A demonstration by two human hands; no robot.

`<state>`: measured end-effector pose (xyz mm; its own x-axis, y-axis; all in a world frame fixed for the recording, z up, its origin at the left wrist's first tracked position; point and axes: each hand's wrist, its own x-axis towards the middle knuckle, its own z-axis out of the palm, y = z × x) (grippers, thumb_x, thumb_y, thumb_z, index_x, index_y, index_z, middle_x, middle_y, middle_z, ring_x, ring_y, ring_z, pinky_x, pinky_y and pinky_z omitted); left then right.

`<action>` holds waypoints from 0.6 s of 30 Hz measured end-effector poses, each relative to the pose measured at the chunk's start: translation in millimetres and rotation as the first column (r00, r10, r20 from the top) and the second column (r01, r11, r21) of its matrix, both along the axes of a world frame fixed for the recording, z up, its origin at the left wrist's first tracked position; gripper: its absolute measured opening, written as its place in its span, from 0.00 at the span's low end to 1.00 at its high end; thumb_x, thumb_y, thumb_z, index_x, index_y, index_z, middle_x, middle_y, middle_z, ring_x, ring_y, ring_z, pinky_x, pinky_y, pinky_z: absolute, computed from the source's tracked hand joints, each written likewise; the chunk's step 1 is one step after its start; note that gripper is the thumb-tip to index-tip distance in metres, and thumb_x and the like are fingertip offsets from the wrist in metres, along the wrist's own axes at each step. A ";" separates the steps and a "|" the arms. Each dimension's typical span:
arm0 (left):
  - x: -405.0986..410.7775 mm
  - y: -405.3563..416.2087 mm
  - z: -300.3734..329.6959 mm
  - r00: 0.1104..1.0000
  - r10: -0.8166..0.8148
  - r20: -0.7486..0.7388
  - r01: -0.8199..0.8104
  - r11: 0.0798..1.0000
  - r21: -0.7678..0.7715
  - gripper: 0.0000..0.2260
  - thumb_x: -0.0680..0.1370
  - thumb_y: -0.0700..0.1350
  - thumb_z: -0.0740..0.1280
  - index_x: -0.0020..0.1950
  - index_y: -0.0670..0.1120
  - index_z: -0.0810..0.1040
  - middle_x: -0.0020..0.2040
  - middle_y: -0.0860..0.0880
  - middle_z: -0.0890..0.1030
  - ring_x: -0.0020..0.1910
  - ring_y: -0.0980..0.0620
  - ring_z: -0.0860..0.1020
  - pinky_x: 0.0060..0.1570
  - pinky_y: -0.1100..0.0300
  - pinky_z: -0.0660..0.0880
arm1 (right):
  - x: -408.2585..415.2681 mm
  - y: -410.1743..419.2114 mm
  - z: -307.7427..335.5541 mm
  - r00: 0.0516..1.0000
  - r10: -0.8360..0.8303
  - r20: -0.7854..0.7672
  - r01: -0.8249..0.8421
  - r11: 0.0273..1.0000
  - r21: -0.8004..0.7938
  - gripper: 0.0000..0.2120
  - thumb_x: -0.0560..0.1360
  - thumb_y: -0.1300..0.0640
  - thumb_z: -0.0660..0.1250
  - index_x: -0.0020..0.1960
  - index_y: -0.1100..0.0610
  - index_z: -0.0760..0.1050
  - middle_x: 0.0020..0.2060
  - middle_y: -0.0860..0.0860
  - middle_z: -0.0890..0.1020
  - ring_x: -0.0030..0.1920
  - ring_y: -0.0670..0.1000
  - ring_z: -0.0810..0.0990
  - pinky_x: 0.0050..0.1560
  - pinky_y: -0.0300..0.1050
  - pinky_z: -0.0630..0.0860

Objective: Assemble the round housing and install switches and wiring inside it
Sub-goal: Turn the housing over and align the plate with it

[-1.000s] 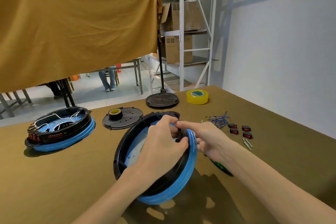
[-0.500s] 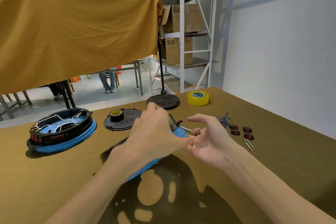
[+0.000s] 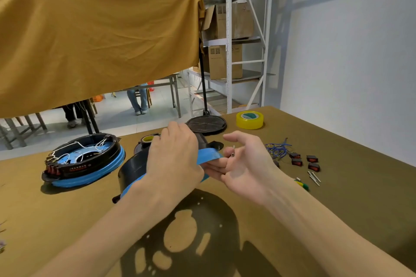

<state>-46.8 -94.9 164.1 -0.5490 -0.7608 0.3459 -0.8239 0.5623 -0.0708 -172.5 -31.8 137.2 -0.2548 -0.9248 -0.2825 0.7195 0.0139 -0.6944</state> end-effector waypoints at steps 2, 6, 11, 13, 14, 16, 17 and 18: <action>6.2 -8.0 6.0 0.995 -0.046 -0.085 0.048 0.999 0.019 0.23 0.74 0.53 0.74 0.62 0.46 0.69 0.50 0.50 0.68 0.48 0.53 0.69 0.44 0.62 0.68 | 0.5 -4.3 4.4 0.995 0.006 -0.105 -0.008 1.000 -0.011 0.09 0.81 0.52 0.60 0.46 0.55 0.65 0.52 0.67 0.85 0.55 0.65 0.85 0.65 0.62 0.75; 14.6 -30.9 17.7 0.925 -0.045 -0.376 0.135 0.967 0.217 0.10 0.73 0.45 0.72 0.50 0.45 0.74 0.43 0.50 0.77 0.39 0.51 0.75 0.30 0.61 0.66 | -0.5 -6.9 16.0 0.900 -0.058 -0.432 0.046 0.998 -0.038 0.20 0.83 0.54 0.51 0.33 0.54 0.66 0.45 0.62 0.87 0.45 0.62 0.87 0.41 0.54 0.81; 21.4 -70.7 23.2 0.763 0.163 -0.625 0.332 0.731 0.596 0.14 0.77 0.44 0.72 0.52 0.32 0.82 0.38 0.40 0.82 0.35 0.43 0.79 0.38 0.52 0.76 | -8.8 2.9 18.2 0.610 -0.166 -0.775 0.096 0.986 -0.136 0.20 0.85 0.61 0.53 0.37 0.61 0.74 0.27 0.55 0.77 0.20 0.54 0.72 0.25 0.46 0.73; 22.4 -76.1 15.4 0.722 0.285 -0.630 0.382 0.596 0.707 0.12 0.78 0.43 0.73 0.55 0.35 0.83 0.44 0.41 0.87 0.45 0.38 0.86 0.47 0.46 0.83 | -12.3 12.7 9.0 0.399 -0.152 -0.904 -0.030 0.983 -0.178 0.16 0.86 0.59 0.56 0.47 0.62 0.78 0.28 0.54 0.77 0.20 0.50 0.71 0.24 0.41 0.70; 21.6 -77.2 8.8 0.721 0.325 -0.612 0.401 0.524 0.751 0.11 0.78 0.43 0.72 0.57 0.38 0.83 0.45 0.41 0.88 0.45 0.39 0.87 0.44 0.48 0.83 | -13.7 16.3 3.9 0.274 -0.132 -0.953 -0.075 0.985 -0.158 0.14 0.87 0.59 0.57 0.51 0.62 0.80 0.28 0.53 0.77 0.20 0.47 0.71 0.25 0.39 0.70; 19.3 -77.4 -8.5 0.728 0.384 -0.569 0.424 0.400 0.813 0.11 0.79 0.43 0.71 0.59 0.41 0.83 0.47 0.42 0.88 0.44 0.41 0.87 0.39 0.52 0.82 | -18.5 18.5 -7.9 0.065 -0.054 -0.996 -0.102 0.993 -0.060 0.11 0.86 0.58 0.57 0.59 0.61 0.77 0.28 0.51 0.76 0.22 0.42 0.70 0.28 0.33 0.67; 18.2 -76.9 -17.7 0.733 0.405 -0.547 0.423 0.359 0.832 0.11 0.80 0.43 0.70 0.60 0.41 0.83 0.48 0.41 0.88 0.43 0.42 0.87 0.39 0.53 0.82 | -20.4 15.9 -13.6 0.012 -0.015 -1.000 -0.108 0.994 -0.017 0.09 0.86 0.57 0.57 0.62 0.60 0.72 0.28 0.50 0.76 0.23 0.42 0.70 0.29 0.33 0.66; 17.2 -76.2 -26.5 0.737 0.423 -0.527 0.418 0.327 0.847 0.10 0.80 0.43 0.70 0.59 0.41 0.83 0.48 0.41 0.88 0.42 0.42 0.87 0.38 0.53 0.81 | -21.9 14.2 -19.1 -0.022 0.019 -1.000 -0.110 0.994 0.022 0.07 0.87 0.56 0.57 0.61 0.58 0.68 0.29 0.50 0.77 0.25 0.42 0.71 0.30 0.34 0.67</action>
<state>-29.6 -171.1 137.6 -0.5396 -0.7731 -0.3334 -0.4096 -0.1049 0.9062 -194.4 -17.5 118.0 -0.1736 -0.9551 0.2403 -0.7073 -0.0489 -0.7052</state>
